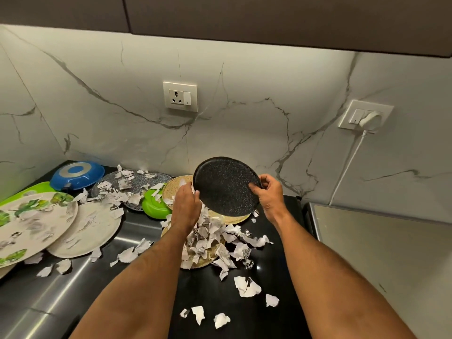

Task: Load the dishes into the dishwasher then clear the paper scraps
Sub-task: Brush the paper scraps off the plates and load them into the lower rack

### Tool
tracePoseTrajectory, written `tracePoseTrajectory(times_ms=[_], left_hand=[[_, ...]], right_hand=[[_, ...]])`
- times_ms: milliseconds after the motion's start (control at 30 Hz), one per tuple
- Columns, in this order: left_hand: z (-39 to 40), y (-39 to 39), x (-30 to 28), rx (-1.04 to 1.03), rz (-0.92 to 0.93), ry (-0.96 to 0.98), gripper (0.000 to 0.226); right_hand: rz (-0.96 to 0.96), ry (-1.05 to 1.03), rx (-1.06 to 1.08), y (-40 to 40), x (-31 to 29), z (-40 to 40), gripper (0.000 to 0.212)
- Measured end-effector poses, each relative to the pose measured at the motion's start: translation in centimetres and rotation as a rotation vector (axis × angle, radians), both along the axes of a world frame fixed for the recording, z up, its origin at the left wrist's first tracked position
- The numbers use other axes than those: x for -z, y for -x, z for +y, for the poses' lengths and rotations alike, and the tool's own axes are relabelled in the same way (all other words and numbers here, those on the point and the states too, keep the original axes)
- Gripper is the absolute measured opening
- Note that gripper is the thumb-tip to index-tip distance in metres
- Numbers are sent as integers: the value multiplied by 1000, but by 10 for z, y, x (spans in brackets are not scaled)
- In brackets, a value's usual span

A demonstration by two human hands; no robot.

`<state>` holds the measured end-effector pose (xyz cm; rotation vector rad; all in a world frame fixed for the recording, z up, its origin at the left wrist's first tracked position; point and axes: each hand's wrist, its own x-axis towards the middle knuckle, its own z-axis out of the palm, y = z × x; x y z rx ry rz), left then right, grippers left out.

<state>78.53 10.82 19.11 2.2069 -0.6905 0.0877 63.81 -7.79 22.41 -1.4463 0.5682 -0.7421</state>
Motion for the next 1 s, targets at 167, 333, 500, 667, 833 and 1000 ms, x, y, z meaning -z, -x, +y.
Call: tracePoseTrajectory(times_ms=[167, 333, 500, 667, 833, 1000], left_hand=[[25, 13, -8, 62, -4, 74, 26], [69, 41, -5, 73, 23, 161, 20], [129, 86, 16, 97, 105, 193, 17], [183, 147, 34, 74, 181, 170, 19], [213, 204, 64, 96, 188, 73, 26], [229, 266, 103, 178, 177, 57, 26]], right_hand=[[-134, -96, 37, 29, -16, 41, 14], [-193, -148, 122, 68, -6, 102, 15], [-199, -204, 219, 117, 27, 167, 18], [-133, -253, 374, 175, 68, 224, 30], [34, -246, 487, 242, 102, 266, 44], [139, -320, 571, 307, 137, 289, 47]])
